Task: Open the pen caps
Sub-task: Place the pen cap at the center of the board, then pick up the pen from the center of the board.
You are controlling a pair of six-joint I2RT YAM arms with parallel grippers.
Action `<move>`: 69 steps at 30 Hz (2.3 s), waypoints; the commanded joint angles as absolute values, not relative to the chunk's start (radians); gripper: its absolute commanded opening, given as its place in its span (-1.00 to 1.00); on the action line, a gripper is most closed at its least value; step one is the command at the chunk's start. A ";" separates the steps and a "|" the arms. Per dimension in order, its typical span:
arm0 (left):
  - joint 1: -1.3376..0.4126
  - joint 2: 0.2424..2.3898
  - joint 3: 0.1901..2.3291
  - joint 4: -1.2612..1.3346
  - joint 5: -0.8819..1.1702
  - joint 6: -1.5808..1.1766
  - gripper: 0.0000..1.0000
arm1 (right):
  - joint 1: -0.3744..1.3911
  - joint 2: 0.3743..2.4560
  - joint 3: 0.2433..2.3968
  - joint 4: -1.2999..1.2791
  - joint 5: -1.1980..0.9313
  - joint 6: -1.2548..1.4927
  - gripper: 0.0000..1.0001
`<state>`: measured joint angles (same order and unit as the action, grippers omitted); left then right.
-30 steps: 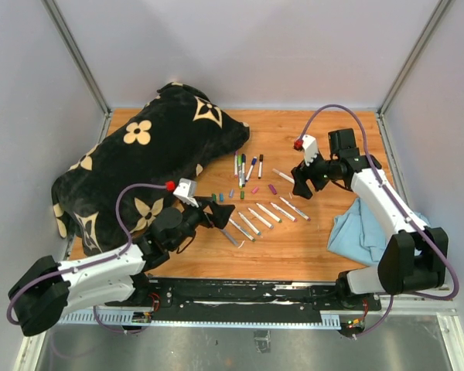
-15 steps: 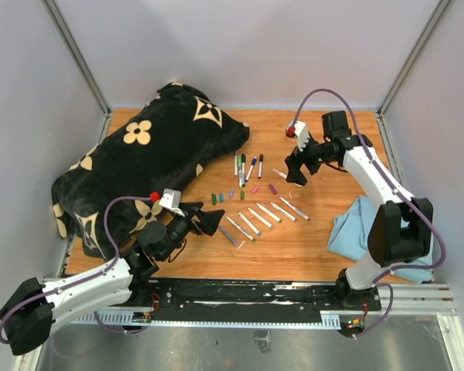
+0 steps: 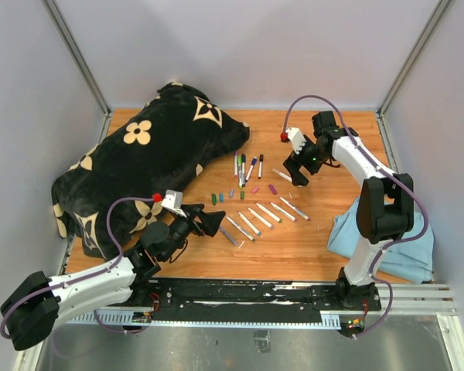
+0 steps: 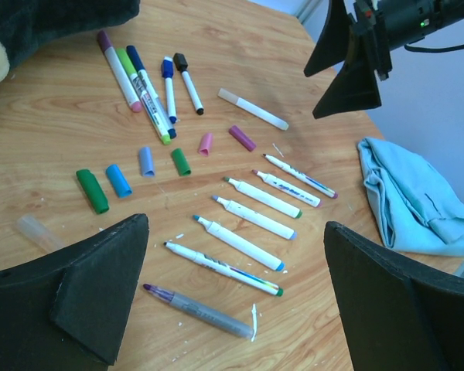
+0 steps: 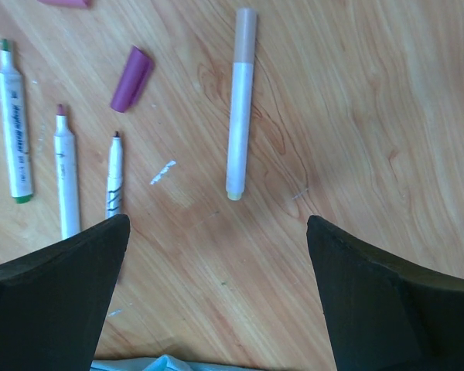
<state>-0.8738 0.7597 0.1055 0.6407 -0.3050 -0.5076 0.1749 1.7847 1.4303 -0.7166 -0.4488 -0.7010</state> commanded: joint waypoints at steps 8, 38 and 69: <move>-0.874 0.791 0.089 0.723 -0.319 -0.527 0.99 | 0.162 1.909 1.491 -0.743 -0.305 -0.663 0.97; -0.873 0.818 0.080 0.744 -0.310 -0.548 0.99 | 0.264 2.153 1.665 -0.801 -0.302 -0.578 0.04; -0.873 0.835 0.077 0.777 -0.282 -0.583 0.99 | 0.324 2.108 1.583 -0.805 -0.252 -0.635 -0.98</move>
